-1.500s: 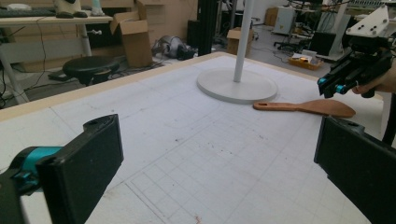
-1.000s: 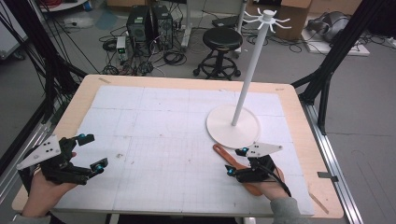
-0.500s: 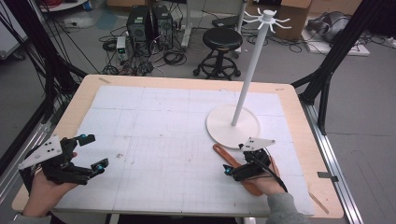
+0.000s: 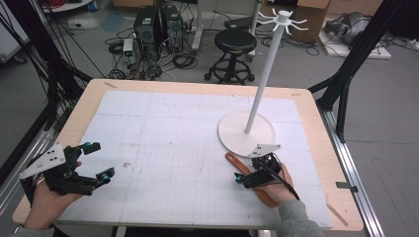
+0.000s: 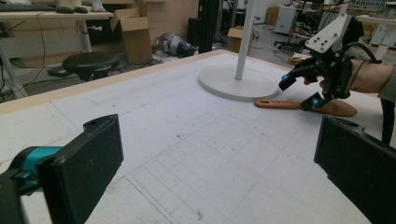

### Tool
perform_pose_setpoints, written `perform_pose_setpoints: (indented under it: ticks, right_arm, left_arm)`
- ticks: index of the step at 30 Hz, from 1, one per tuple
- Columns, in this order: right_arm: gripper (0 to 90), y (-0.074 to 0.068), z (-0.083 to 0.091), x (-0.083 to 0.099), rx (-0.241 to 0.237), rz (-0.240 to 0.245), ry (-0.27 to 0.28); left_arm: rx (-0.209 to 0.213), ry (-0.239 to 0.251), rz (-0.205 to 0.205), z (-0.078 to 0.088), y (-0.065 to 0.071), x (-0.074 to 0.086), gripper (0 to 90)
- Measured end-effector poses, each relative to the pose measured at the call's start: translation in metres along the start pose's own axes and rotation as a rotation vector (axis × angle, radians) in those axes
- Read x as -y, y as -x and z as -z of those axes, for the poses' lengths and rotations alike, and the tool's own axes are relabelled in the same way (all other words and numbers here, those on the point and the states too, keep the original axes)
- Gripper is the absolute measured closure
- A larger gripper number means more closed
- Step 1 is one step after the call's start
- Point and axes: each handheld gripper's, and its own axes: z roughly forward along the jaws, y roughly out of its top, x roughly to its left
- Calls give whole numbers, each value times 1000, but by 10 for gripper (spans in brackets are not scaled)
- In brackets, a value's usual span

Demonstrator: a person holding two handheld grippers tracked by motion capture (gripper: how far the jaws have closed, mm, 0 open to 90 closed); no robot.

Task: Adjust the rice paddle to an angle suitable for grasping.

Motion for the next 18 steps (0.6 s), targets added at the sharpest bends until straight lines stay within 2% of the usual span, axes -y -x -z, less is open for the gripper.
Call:
perform_pose_setpoints:
  ticks: [2,4,11,14,18]
  right_arm:
    - [69,1,-1,1,13,6,-7]
    - [149,1,0,1,16,3,-9]
    - [174,5,-1,4,8,-13,-35]
    - [239,7,-1,5,-7,-19,-47]
    - [265,8,0,6,-6,-21,-49]
  left_arm:
    - [5,8,2,0,1,-1,18]
    - [5,16,4,0,1,-2,18]
    - [11,0,6,-7,3,0,18]
    - [11,-9,3,-7,3,1,18]
    - [9,-3,7,-4,2,1,18]
